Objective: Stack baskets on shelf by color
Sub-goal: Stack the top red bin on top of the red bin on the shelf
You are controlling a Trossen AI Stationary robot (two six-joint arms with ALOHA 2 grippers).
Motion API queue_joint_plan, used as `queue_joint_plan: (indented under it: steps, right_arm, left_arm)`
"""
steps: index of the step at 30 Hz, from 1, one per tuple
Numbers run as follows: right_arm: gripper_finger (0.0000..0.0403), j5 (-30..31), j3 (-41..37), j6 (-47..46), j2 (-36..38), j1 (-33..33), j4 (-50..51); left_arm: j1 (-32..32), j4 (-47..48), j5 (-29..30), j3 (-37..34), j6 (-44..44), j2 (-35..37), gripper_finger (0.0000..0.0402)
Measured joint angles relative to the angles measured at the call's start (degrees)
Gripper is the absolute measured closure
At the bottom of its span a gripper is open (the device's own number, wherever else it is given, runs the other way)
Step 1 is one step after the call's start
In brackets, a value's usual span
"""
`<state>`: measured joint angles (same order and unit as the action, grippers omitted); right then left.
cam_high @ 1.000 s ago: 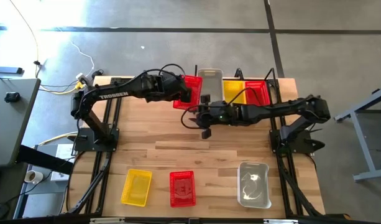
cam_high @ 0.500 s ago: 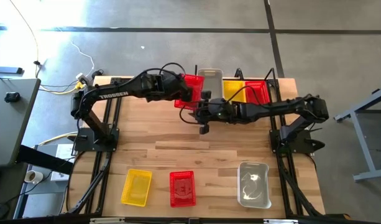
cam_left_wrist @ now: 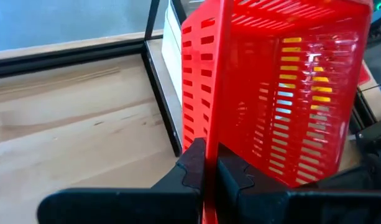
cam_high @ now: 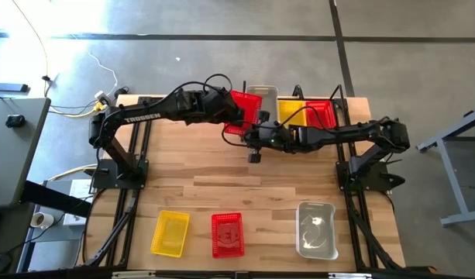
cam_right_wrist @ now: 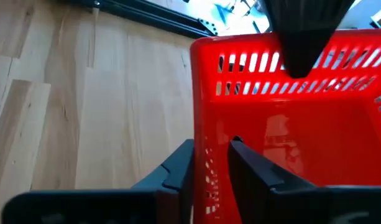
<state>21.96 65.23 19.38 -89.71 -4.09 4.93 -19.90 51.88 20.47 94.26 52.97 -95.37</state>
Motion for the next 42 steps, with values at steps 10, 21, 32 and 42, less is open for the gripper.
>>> queue_joint_plan:
  steps: [10,21,32,42]
  right_arm:
    - [0.0343,3.06,0.02,-4.33,0.02,0.10,2.15]
    - [0.0396,5.53,0.07,-10.24,0.02,0.08,5.15]
    - [0.0402,6.86,5.21,-11.76,-0.17,-0.12,10.60]
    - [0.0402,7.54,10.03,-21.77,-0.09,-1.65,21.81]
  left_arm:
    - [-1.54,-4.24,-6.30,0.00,-4.60,0.00,0.0398]
    - [-1.60,-5.86,-8.53,-0.02,-9.01,0.00,0.0398]
    - [-2.68,-6.26,-8.20,0.00,-15.69,0.05,0.0352]
    - [-4.86,-11.46,-11.94,0.00,-21.70,0.51,0.0283]
